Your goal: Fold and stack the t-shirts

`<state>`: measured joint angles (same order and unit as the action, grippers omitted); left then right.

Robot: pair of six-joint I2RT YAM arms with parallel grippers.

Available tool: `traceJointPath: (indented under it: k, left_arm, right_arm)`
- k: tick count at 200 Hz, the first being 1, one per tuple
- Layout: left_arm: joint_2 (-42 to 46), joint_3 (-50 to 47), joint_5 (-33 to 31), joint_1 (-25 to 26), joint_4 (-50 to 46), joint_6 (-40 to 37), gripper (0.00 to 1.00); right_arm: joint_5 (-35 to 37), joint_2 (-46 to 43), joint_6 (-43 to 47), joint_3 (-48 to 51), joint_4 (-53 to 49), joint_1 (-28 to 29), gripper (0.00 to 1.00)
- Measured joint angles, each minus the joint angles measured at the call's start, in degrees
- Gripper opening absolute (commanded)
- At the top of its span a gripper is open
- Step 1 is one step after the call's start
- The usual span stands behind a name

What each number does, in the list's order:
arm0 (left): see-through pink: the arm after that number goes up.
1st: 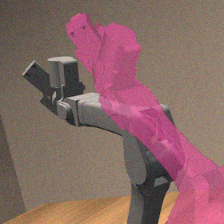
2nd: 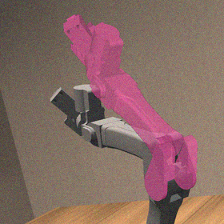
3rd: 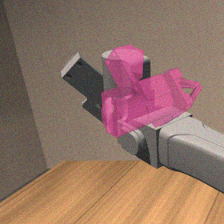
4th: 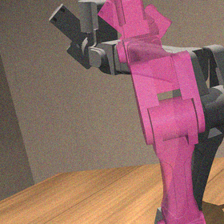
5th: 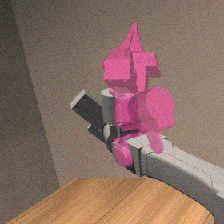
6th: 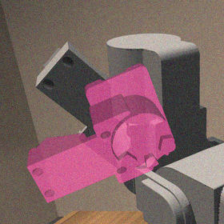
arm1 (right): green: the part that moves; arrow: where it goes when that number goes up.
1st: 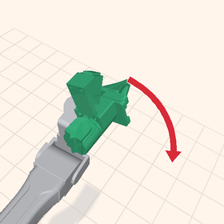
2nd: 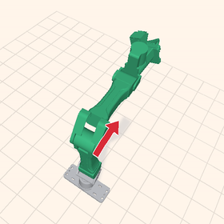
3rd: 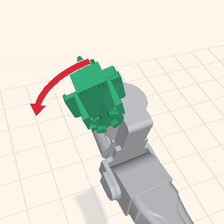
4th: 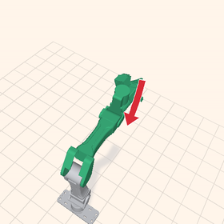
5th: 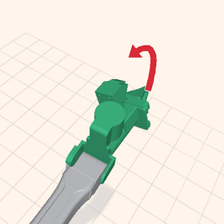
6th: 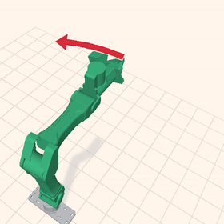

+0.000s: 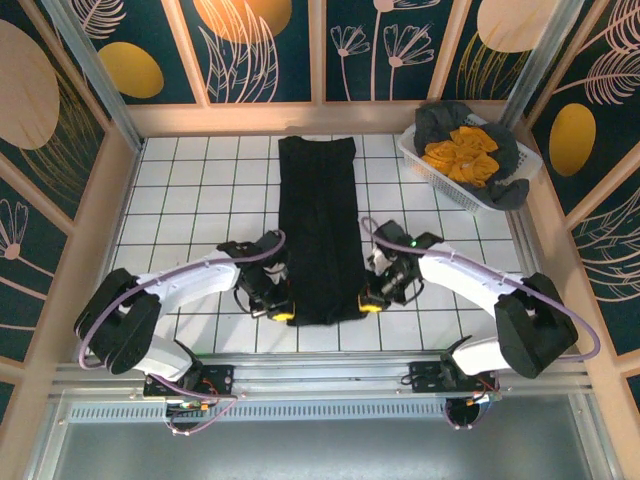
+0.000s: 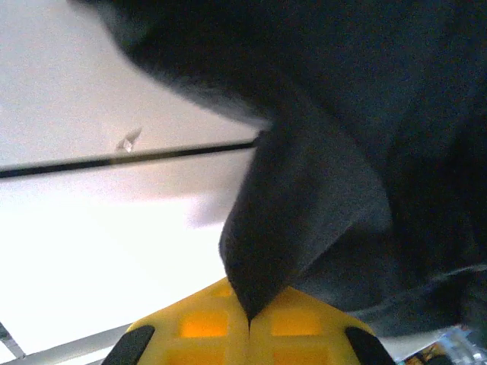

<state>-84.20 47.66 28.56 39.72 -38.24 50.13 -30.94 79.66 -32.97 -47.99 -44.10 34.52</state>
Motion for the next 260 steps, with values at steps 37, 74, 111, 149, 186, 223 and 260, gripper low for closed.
traceJointPath:
  k: [37,74,111,149,186,223,260]
  left_arm:
    - [-3.1,9.9,-0.3,-8.0,0.1,-0.1,0.00]
    - [-11.0,22.2,-2.6,-12.3,0.9,-2.1,0.00]
    - [-19.5,26.3,-3.8,-17.0,3.1,-2.1,0.00]
    - [-29.8,32.6,-4.6,-19.7,5.1,-2.2,0.00]
    - [-33.7,37.8,-6.8,-20.5,5.5,-2.5,0.52]
    - [-30.6,36.3,-11.2,-20.9,5.9,-2.4,0.66]
    - [-14.3,19.7,-10.4,-21.0,8.3,0.9,0.66]
  right_arm:
    - [5.1,8.5,0.0,-15.0,-2.6,-3.1,0.00]
    - [8.5,18.8,0.1,-26.8,-2.3,-7.1,0.00]
    - [10.1,28.7,0.0,-34.8,-0.7,-10.1,0.00]
    - [10.0,37.9,0.7,-43.6,0.3,-12.1,0.00]
    - [9.9,42.5,1.6,-47.2,1.4,-13.9,0.44]
    - [10.5,41.9,4.3,-47.6,2.2,-15.7,0.66]
    - [11.8,30.5,4.6,-36.8,5.2,-16.0,0.67]
